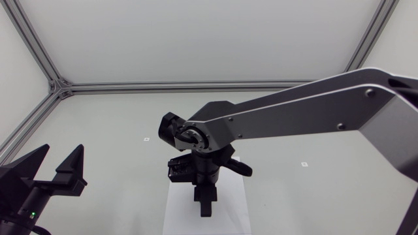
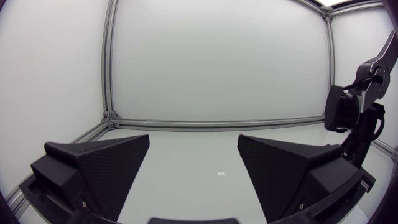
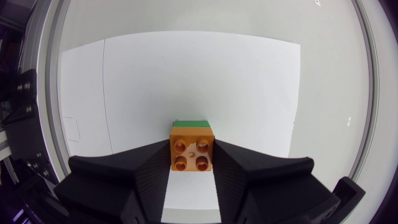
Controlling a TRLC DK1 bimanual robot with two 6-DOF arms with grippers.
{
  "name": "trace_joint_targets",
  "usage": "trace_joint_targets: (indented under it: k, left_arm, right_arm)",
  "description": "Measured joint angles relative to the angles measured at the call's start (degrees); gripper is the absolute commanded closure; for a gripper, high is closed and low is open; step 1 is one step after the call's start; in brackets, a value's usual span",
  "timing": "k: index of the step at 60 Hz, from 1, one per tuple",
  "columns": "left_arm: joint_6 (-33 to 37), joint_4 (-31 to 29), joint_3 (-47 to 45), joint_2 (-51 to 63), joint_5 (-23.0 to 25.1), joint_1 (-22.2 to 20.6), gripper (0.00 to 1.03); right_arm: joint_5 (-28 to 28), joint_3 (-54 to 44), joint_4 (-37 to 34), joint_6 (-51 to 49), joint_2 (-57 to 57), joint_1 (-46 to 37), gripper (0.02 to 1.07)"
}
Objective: Pick up the orange 2x2 brick with the right arm and stack it on top of the green 2x2 brick in the center
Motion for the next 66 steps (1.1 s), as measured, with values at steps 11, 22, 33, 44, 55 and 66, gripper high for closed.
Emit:
trace_joint_targets:
  k: [11,22,33,44,55,66]
  left_arm:
    - [0.0,0.0,0.0,0.0,0.0,0.0,0.04]
    - [0.0,0.0,0.0,0.0,0.0,0.0,0.04]
    - [0.0,0.0,0.0,0.0,0.0,0.0,0.04]
    - [0.0,0.0,0.0,0.0,0.0,0.0,0.04]
    - [0.0,0.0,0.0,0.0,0.0,0.0,0.04]
    - [0.0,0.0,0.0,0.0,0.0,0.0,0.04]
  right_arm:
    - [-0.7,0.0,0.0,-0.1,0.0,-0.3,1.01]
    - [-0.6,0.0,0.0,-0.2,0.0,-0.3,1.01]
    - [-0.3,0.1,-0.1,-0.2,0.1,-0.3,1.01]
    - [0.3,0.9,-1.1,-0.2,0.6,-0.2,1.01]
    - [0.3,1.5,-1.8,-0.2,1.2,-0.2,1.01]
    - [0.3,1.6,-1.8,-0.2,1.2,-0.2,0.92]
